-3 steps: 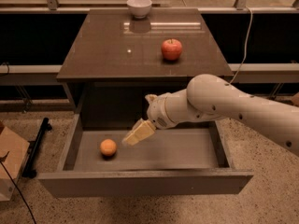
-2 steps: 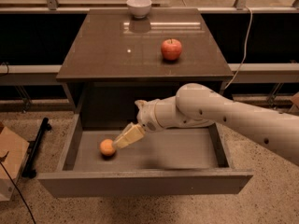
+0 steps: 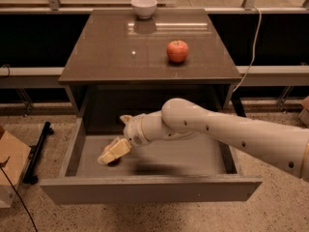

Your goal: Pick orange from top drawer and place on counter

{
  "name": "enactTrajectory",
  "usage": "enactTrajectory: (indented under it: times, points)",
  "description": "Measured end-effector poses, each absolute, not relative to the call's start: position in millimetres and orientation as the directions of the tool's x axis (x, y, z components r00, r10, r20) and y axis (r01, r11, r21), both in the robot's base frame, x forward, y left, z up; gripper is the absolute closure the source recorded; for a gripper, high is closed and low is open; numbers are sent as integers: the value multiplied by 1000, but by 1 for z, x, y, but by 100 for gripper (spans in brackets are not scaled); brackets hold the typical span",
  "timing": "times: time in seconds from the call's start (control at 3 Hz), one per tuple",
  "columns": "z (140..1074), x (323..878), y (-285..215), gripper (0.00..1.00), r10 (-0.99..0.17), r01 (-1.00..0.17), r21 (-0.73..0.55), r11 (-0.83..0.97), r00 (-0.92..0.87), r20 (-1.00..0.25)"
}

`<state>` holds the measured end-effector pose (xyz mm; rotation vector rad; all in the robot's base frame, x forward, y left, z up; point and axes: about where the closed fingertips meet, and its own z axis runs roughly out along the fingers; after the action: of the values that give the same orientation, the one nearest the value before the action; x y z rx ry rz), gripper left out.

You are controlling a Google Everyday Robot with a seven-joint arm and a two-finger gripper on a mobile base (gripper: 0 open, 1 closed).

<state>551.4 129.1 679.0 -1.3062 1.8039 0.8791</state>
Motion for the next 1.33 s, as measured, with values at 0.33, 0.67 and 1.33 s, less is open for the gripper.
enactTrajectory:
  times: [0.33,0.67,1.33]
  points:
    - [649,538,148,0,-451,-955,182,234,-273,-850]
    - [626,536,147,0,-454,-937,233,260,-332,-827]
    - [606,529,124,50,-460,-897,281,341,-420,-782]
